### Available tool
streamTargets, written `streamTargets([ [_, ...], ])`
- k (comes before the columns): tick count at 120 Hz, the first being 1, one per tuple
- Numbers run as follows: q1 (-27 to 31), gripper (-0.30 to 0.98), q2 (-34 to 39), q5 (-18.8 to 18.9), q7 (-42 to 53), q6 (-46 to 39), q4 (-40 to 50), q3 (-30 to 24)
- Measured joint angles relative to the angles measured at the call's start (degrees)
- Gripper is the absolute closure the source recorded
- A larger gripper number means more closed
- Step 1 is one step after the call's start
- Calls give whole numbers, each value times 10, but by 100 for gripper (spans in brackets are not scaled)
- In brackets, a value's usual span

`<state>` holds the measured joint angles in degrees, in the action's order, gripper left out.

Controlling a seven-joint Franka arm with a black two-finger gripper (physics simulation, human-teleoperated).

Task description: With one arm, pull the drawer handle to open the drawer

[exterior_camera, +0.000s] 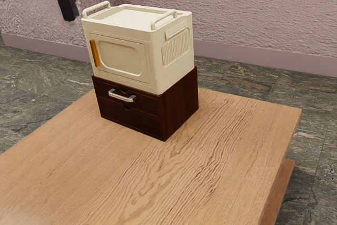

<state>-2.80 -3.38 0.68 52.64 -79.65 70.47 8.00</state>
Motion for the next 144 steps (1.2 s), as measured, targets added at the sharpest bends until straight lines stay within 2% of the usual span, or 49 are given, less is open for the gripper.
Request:
streamTargets([
  [12,-8,0,-10,1,4,3,0,6],
  [28,35,0,2,2,9,5,21,22],
  [44,62,0,88,7,19,-4,150,26],
  [56,45,0,130,23,43,-46,256,26],
  [69,41,0,150,37,82,-122,354,27],
  [83,42,0,152,43,131,-208,412,29],
  [102,41,0,135,45,196,-289,428,29],
  [128,36,0,119,39,279,-336,426,51],
  [144,36,1,86,17,343,-372,426,53],
])
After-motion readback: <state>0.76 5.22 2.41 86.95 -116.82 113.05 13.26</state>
